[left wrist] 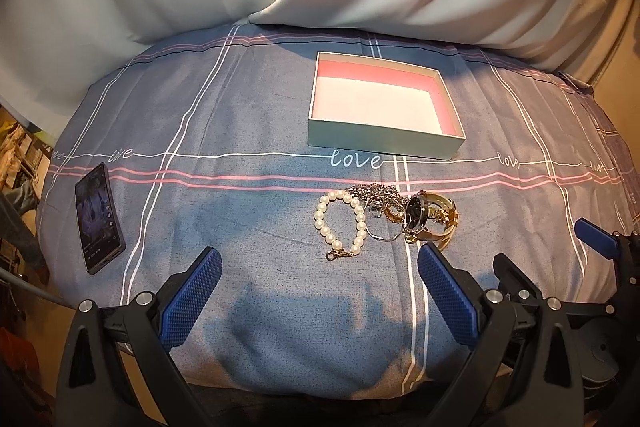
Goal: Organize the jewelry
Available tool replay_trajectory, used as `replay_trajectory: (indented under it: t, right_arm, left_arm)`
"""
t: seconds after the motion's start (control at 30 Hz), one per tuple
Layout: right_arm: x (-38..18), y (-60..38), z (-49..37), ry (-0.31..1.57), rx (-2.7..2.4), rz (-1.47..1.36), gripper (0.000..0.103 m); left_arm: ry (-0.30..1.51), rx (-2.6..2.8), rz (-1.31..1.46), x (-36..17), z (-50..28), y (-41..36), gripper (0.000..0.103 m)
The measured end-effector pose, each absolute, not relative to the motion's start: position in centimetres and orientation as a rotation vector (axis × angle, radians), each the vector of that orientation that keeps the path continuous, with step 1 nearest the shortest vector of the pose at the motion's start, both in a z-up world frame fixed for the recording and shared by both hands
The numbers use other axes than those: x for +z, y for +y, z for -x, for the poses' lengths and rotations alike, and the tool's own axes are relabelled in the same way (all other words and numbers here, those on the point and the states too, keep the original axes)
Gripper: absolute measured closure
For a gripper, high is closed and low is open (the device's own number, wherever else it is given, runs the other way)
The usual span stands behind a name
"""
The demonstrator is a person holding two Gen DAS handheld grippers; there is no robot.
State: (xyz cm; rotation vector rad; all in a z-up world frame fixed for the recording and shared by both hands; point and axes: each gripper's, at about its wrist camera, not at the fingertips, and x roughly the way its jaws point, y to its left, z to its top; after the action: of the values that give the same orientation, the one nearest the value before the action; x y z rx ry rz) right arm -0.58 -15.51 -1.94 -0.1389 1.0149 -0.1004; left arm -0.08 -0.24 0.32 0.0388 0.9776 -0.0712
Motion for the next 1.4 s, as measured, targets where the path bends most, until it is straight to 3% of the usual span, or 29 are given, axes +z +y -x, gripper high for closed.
replay_trajectory:
  t: [1.4]
  right_arm:
    - [-2.4, -14.7, 0.8, 1.026, -0.089, 0.157, 0.005]
  left_arm:
    - [0.987, -0.053, -0.004, -0.3, 0.3, 0.9, 0.006]
